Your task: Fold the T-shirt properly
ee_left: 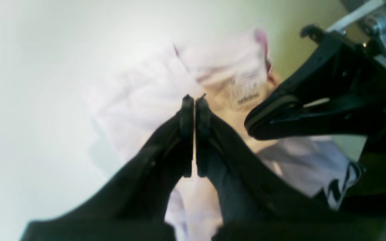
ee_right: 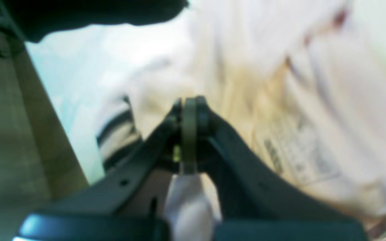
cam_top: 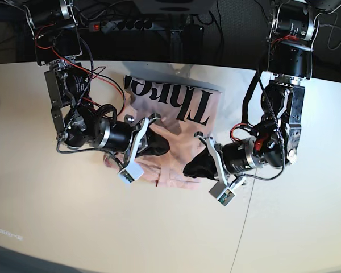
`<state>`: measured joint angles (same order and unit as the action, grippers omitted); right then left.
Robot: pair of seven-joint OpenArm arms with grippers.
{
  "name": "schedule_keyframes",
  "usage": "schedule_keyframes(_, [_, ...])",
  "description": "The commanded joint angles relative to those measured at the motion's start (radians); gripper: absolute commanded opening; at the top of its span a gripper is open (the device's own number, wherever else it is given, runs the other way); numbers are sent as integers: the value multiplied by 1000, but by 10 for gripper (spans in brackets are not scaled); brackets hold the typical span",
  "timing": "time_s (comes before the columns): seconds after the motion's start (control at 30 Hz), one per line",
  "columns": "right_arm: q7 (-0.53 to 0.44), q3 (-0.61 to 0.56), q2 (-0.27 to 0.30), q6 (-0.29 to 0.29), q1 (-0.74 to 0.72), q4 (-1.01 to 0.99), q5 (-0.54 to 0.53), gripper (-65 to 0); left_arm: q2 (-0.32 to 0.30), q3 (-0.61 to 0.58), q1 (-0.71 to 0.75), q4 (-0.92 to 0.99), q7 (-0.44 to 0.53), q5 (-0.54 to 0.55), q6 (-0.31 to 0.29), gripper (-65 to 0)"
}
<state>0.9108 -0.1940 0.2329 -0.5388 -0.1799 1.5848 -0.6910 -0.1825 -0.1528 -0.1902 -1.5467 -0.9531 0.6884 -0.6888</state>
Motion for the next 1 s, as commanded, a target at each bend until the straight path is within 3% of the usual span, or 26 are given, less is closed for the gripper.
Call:
schedule_keyframes(0.0, [-9, 9, 5, -44, -19, 45, -23, -650, -1, 14, -17, -46, -1, 19, -9, -637])
schedule_keyframes(0.1, [34, 20, 7, -43, -16, 128, -23, -650, -13, 31, 11, -100, -32, 22, -9, -637])
schedule_keyframes(0.33, [46, 104, 78, -42, 115, 277, -27, -650, -103, 80, 204, -287, -33, 56, -9, -637])
schedule_keyframes(0.57, [59, 321, 116, -42, 398, 440, -48, -650, -150, 306, 456, -488, -35, 86, -9, -637])
schedule_keyframes(0.8, [67, 547, 116, -42, 705, 552, -80, -650, -150, 512, 666, -507, -48, 129, -9, -637])
schedule_keyframes(0.97, [66, 599, 114, -42, 919, 523, -79, -650, -150, 539, 830, -448, 4, 27, -9, -637])
